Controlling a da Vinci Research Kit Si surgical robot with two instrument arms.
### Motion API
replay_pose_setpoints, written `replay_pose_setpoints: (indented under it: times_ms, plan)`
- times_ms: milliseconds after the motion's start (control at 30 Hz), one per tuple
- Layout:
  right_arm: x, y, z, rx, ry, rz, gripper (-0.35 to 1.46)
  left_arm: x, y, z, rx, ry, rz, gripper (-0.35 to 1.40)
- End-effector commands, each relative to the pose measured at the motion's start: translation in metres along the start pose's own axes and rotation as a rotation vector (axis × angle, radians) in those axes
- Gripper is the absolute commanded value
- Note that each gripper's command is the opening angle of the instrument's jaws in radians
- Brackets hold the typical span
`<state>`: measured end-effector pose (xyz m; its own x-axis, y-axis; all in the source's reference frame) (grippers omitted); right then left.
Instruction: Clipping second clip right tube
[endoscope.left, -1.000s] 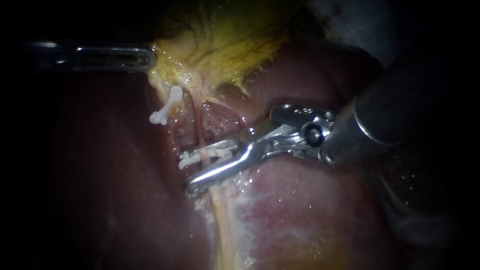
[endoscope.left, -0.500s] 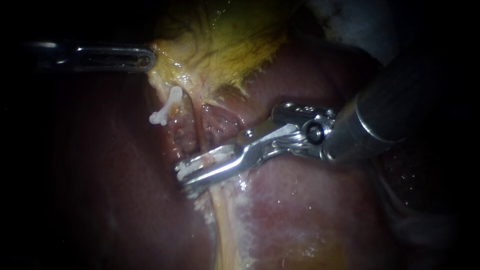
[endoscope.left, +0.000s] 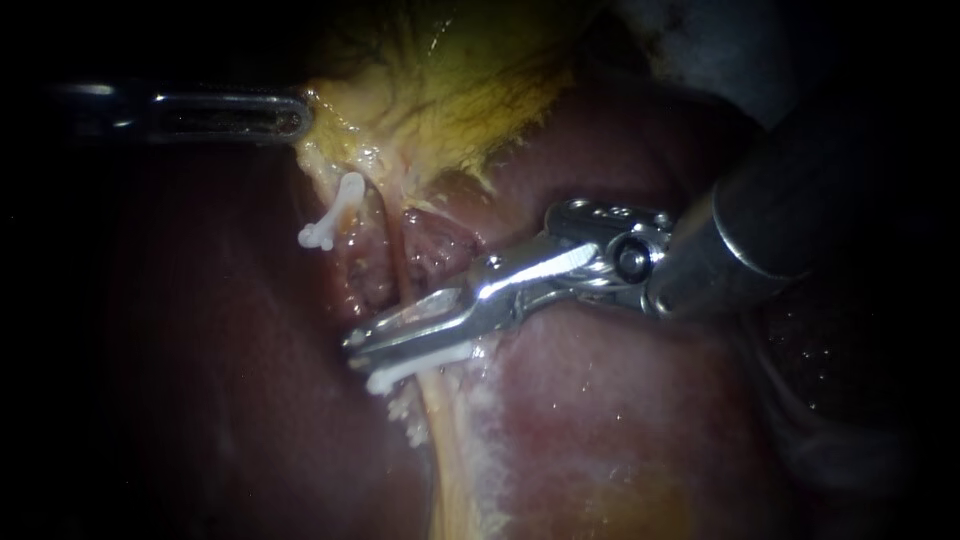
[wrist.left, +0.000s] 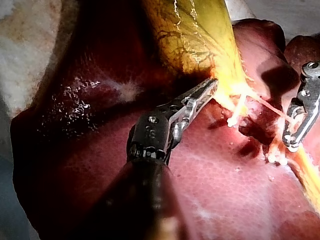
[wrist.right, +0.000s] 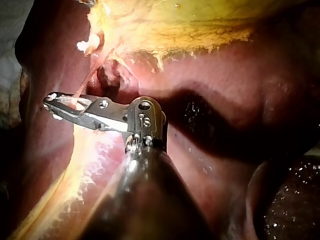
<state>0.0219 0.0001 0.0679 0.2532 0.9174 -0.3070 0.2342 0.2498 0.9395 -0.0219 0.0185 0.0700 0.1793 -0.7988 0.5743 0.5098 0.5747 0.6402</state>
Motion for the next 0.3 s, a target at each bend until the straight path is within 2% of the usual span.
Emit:
replay_pose_setpoints:
  times_ms: [33, 300]
  plan:
    - [0.0000, 0.0000, 0.0000, -0.002, -0.004, -0.001, -0.35, 0.0000, 0.0000, 0.0000, 0.000, 0.000, 0.000, -0.35]
    - [0.0000, 0.0000, -0.0001, -0.002, -0.004, -0.001, -0.35, 0.0000, 0.0000, 0.0000, 0.000, 0.000, 0.000, -0.35]
